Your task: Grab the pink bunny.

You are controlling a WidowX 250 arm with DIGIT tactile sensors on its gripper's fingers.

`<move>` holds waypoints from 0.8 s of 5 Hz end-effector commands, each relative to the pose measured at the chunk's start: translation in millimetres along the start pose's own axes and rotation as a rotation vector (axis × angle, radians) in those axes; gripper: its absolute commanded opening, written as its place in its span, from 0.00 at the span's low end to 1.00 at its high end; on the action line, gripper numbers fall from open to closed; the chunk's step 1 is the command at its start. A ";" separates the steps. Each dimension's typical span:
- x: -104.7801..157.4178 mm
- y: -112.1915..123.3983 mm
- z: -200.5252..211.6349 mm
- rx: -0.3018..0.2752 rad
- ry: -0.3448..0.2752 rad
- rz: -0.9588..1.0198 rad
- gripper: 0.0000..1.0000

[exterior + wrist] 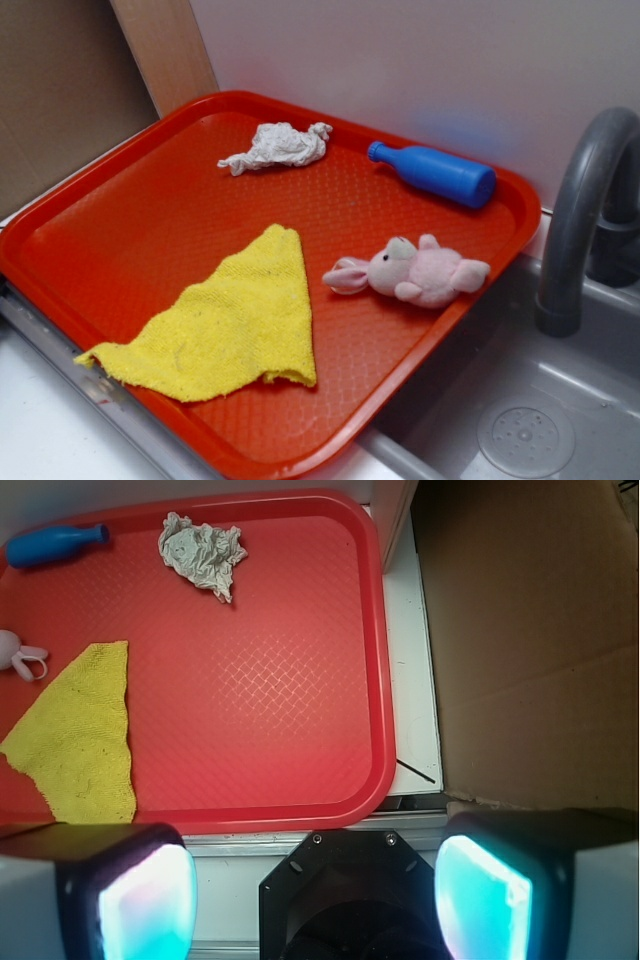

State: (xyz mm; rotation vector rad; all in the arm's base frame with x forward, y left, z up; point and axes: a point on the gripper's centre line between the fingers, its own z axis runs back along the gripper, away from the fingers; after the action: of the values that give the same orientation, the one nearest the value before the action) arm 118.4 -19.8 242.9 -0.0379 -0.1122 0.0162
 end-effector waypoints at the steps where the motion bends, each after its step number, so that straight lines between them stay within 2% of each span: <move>1: 0.0 0.0 0.0 0.000 0.000 0.000 1.00; 2: 27.5 -30.1 -14.2 0.003 -0.062 -0.253 1.00; 3: 40.9 -61.1 -22.7 -0.033 -0.149 -0.502 1.00; 4: 52.7 -100.0 -34.3 -0.128 -0.212 -0.741 1.00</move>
State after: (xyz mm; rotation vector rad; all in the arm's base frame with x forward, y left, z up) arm 181.9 -116.4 206.5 -0.1130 -0.2874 -0.7282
